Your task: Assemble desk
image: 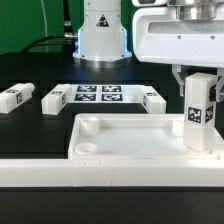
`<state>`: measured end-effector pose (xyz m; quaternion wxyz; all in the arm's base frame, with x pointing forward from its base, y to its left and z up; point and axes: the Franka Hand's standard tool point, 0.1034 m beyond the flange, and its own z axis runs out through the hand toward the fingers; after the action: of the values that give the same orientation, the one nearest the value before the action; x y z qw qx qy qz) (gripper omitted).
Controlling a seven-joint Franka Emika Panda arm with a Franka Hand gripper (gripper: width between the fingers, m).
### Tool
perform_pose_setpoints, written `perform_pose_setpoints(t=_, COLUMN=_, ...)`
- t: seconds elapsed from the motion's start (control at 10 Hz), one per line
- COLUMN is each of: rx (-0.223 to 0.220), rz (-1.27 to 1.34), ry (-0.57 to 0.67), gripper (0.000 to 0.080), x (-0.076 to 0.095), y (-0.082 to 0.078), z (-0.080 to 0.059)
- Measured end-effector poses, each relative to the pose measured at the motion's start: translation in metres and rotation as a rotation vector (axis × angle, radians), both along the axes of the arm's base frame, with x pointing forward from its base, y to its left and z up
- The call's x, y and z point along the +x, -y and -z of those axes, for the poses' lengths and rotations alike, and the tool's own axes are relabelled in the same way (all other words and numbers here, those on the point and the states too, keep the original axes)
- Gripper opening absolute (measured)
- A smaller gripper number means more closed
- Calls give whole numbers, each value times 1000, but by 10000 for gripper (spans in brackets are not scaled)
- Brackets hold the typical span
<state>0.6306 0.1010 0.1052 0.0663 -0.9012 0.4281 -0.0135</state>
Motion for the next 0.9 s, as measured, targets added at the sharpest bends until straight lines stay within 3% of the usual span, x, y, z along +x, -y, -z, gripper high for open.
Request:
perform_pose_setpoints(t=0.4, rx=37, rz=283, ry=-32, gripper=291, x=0, y=-1, z=1)
perform_pose_setpoints(t=0.7, rx=40, rz=324, ry=-37, gripper=291, x=0, y=-2, z=1)
perform_pose_setpoints(t=0.8, rx=37, rz=285, ry=-33, gripper=473, x=0, y=-2, z=1)
perform_pose_setpoints(t=0.9, rx=33, rz=241, ry=-29, gripper=588, x=-1, y=-2, z=1)
